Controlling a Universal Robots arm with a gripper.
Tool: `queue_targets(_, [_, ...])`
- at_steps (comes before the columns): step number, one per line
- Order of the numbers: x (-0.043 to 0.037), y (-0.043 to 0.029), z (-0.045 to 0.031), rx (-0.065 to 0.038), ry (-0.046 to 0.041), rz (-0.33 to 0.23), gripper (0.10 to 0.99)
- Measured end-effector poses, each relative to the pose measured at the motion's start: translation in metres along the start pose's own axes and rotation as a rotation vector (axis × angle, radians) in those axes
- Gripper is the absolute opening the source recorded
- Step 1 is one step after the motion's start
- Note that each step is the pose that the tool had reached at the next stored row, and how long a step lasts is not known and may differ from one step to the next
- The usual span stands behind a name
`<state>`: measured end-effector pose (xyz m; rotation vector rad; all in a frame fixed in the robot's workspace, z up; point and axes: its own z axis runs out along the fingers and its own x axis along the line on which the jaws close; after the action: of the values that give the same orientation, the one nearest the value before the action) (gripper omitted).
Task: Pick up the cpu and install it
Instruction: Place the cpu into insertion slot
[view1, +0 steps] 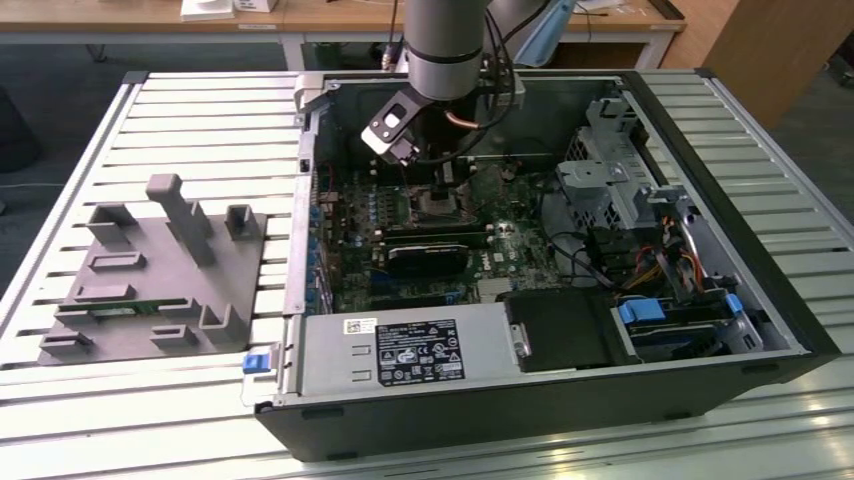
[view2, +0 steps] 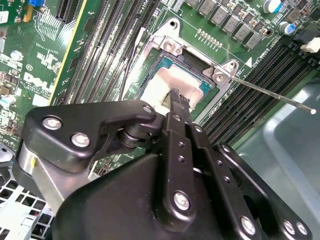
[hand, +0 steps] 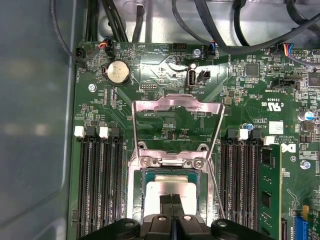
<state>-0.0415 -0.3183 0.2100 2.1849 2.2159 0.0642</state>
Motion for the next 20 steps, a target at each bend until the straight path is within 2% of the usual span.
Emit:
queue_targets(11, [-0.0001, 0.0001, -0.0025, 0.000, -0.0005, 0.000, 0.106])
queue_targets(20, [0.0000, 0.0004, -0.0092, 0.000, -0.0003, 0.000, 0.106])
